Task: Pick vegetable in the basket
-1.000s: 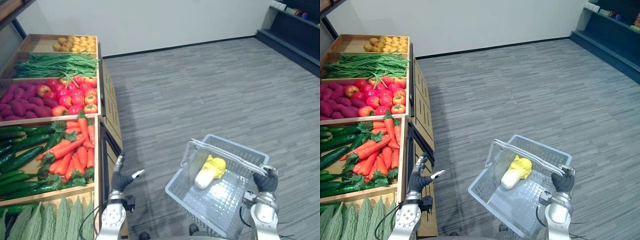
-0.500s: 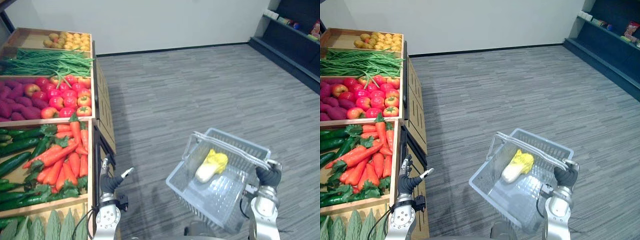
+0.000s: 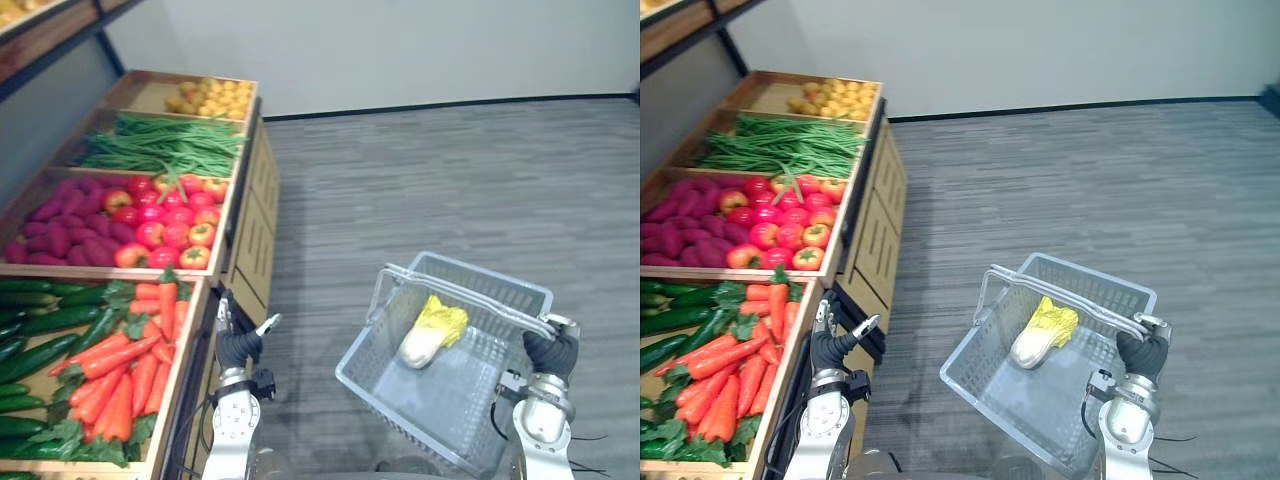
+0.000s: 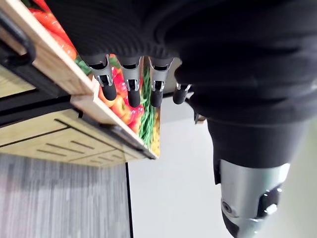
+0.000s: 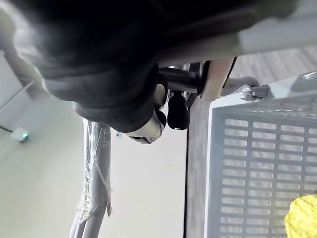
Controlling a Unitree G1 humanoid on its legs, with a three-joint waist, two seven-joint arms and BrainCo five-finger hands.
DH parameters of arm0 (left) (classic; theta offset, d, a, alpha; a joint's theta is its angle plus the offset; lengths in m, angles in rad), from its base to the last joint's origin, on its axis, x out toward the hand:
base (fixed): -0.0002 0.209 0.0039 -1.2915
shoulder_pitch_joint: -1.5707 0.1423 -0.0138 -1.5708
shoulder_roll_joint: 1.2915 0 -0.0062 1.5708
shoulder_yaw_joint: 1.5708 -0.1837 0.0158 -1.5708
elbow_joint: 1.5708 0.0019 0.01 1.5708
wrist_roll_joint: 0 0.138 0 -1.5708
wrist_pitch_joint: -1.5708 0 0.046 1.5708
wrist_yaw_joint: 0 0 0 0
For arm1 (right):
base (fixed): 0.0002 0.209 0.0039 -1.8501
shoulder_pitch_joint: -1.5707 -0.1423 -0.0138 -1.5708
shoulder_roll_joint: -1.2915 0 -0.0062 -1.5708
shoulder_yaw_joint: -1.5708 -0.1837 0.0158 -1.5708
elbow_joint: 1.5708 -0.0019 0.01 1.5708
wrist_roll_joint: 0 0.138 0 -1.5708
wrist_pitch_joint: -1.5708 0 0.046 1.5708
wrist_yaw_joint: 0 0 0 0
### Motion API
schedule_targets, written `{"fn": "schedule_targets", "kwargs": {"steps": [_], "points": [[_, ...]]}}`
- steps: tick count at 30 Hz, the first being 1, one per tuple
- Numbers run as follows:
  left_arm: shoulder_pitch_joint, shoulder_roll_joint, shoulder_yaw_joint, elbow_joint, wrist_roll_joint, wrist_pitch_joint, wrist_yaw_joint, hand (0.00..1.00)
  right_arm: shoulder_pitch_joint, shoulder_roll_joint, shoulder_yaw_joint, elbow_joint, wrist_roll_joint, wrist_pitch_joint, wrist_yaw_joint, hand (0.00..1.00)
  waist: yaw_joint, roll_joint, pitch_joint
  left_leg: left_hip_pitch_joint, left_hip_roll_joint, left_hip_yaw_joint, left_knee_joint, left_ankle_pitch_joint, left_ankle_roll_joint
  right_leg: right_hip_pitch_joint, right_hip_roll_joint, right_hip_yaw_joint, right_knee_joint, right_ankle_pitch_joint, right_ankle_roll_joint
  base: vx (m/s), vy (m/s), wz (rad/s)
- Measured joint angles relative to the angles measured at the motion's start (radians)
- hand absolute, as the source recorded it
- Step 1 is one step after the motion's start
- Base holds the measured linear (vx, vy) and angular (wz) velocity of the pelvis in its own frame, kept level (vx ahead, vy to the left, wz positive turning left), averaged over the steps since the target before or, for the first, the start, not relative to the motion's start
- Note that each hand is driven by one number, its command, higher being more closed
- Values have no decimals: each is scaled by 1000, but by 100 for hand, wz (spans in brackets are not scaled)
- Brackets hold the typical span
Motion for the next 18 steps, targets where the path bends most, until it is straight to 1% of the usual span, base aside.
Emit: {"fn": "schedule_targets", "kwargs": {"steps": [1, 2, 3, 4, 5, 6, 7, 8, 9, 10, 11, 12, 13, 14, 15, 16, 17, 18], "points": [[-3, 2, 9, 3, 0, 0, 0, 0, -17, -3, -19, 51, 9, 1, 0, 100, -12, -7, -9, 23, -74, 0, -88, -38, 32, 15, -23, -26, 11, -18, 14, 277, 167, 162], [-1, 3, 12, 3, 1, 0, 0, 0, -26, -5, -24, 77, 9, 2, -1, 100, -11, -20, -10, 24, -108, -15, -116, -38, 32, 16, -37, -31, 16, -20, 18, 211, 151, 120], [4, 1, 17, 4, 1, 1, 1, 0, -37, -9, -36, 108, 9, 4, -2, 100, -5, -27, -10, 26, -148, -38, -152, -37, 31, 20, -57, -32, 31, -21, 18, 238, 213, 93], [19, 1, 18, 6, 2, 2, 1, 0, -54, -8, -57, 147, 9, 10, -2, 100, -7, -32, -8, 41, -203, -75, -196, -37, 31, 21, -87, -38, 88, -27, 28, 298, 262, 121], [32, 1, 16, 13, 4, 4, -1, 0, -64, -9, -79, 178, 7, 21, -1, 100, -15, -41, -1, 74, -257, -123, -235, -42, 27, 5, -122, -41, 226, -33, 38, 250, 223, 124], [33, 1, 15, 16, 7, 6, -3, 0, -64, -8, -88, 196, 7, 26, -1, 100, -21, -42, -1, 92, -282, -154, -252, -44, 28, -17, -145, -38, 331, -29, 31, 305, 199, 154], [31, 6, 16, 15, 9, 5, -7, 0, -65, -10, -101, 225, -5, 27, -1, 100, -43, -53, -1, 124, -325, -231, -275, -51, 36, -95, -187, 2, 571, -13, -8, 340, 121, 179], [21, 12, 13, 15, 11, 6, -11, 0, -58, -8, -108, 229, -10, 28, 0, 100, -64, -68, 2, 150, -351, -288, -277, -63, 52, -161, -186, 83, 710, -43, -27, 409, 119, 174], [18, 18, 15, 12, 12, 8, -13, 0, -57, -5, -112, 227, -9, 28, -2, 100, -61, -79, 9, 165, -356, -303, -277, -71, 56, -198, -174, 136, 744, -60, -28, 343, -9, 138], [18, 33, 11, 6, 12, 12, -14, 0, -49, 9, -128, 217, -8, 29, -2, 100, -48, -82, 9, 194, -366, -335, -274, -81, 51, -266, -132, 231, 759, -92, -21, 322, -69, 102], [17, 44, -1, 3, 17, 16, -17, 0, -19, 30, -151, 198, 22, 29, 0, 100, -40, -89, 7, 203, -367, -385, -265, -94, 39, -329, -79, 330, 723, -119, -16, 316, -98, 106], [14, 47, -9, 0, 23, 20, -18, 0, -6, 42, -160, 184, 37, 28, 1, 100, -40, -89, 7, 207, -366, -416, -264, -97, 34, -355, -49, 385, 695, -123, -15, 304, -140, 139], [14, 49, -26, -16, 31, 21, -18, 0, 34, 66, -174, 173, 74, 19, 0, 100, -44, -97, 7, 207, -366, -484, -255, -105, 24, -394, 16, 508, 630, -129, -4, 246, -136, 133], [14, 51, -34, -26, 32, 21, -18, 0, 51, 76, -181, 172, 86, 15, 0, 100, -53, -103, 6, 206, -365, -516, -248, -110, 18, -403, 42, 565, 596, -126, 1, 303, -200, 175], [13, 53, -41, -39, 32, 21, -20, 0, 76, 93, -193, 175, 119, 15, 1, 100, -65, -113, 1, 195, -364, -584, -213, -130, 2, -416, 75, 655, 524, -121, 8, 317, -244, 170], [13, 57, -41, -54, 32, 21, -20, 0, 96, 105, -199, 175, 139, 15, -3, 100, -68, -136, -4, 188, -368, -624, -164, -159, -24, -411, 76, 705, 426, -70, 25, 407, -315, 155], [13, 64, -40, -69, 32, 20, -20, 0, 105, 110, -199, 176, 147, 15, -4, 100, -66, -158, -6, 187, -372, -625, -139, -176, -39, -406, 63, 710, 373, -1, 19, 436, -331, 124], [3, 70, -40, -66, 32, 23, -20, 0, 109, 99, -201, 202, 149, 16, -3, 100, -63, -152, 0, 179, -350, -660, -84, -205, -65, -396, 59, 671, 387, 11, 62, 437, -279, 88]]}}
